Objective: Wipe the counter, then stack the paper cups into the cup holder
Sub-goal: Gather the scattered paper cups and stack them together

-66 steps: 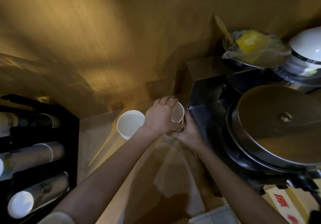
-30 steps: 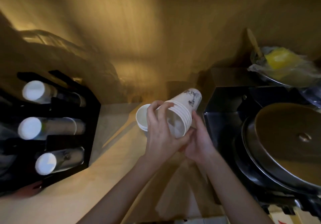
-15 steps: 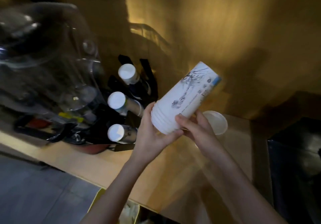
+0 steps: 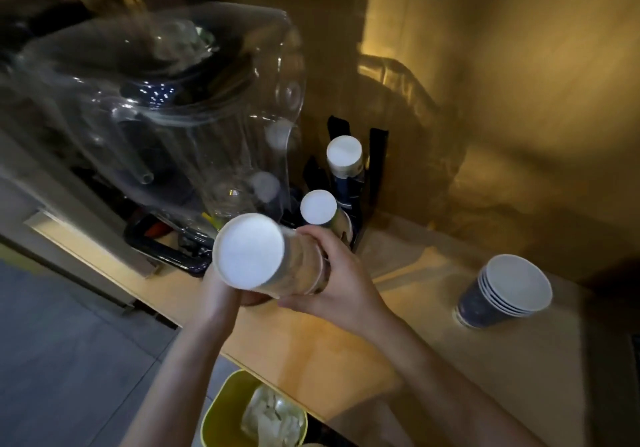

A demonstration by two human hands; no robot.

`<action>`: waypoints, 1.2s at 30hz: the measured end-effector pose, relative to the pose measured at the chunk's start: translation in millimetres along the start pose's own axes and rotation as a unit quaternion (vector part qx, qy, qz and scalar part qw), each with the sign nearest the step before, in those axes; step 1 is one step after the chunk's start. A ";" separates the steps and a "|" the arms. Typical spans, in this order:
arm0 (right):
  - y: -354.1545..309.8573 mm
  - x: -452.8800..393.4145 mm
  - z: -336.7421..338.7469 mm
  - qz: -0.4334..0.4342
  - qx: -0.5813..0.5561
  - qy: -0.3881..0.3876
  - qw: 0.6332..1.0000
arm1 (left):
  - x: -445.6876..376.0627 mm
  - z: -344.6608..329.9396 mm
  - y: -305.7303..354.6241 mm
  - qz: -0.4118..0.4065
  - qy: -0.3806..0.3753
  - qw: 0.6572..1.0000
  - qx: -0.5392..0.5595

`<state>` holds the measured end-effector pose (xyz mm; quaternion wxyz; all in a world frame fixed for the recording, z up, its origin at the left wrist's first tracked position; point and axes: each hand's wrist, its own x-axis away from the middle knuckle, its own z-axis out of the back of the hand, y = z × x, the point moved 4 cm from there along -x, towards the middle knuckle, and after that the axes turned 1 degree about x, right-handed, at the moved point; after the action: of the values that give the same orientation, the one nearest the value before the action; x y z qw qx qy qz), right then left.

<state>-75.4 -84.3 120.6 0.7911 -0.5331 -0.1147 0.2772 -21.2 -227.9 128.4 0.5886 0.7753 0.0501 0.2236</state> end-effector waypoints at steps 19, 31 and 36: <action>57.9 -15.8 -39.7 -0.110 0.051 -0.071 0.990 | 3.6 15.1 17.9 -0.244 0.041 0.854 -0.457; 138.9 -10.3 -47.4 -0.329 -0.180 0.002 0.927 | -34.0 -12.9 -36.4 -0.244 -0.015 0.827 -0.507; 153.6 -5.6 -49.5 -0.355 -0.170 0.024 0.919 | -45.7 -15.3 -59.3 -0.204 -0.025 0.821 -0.533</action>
<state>-105.0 -83.3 -38.2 0.7378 -0.5901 -0.3225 -0.0585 -57.3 -212.0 63.0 0.9432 0.3180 0.0654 0.0709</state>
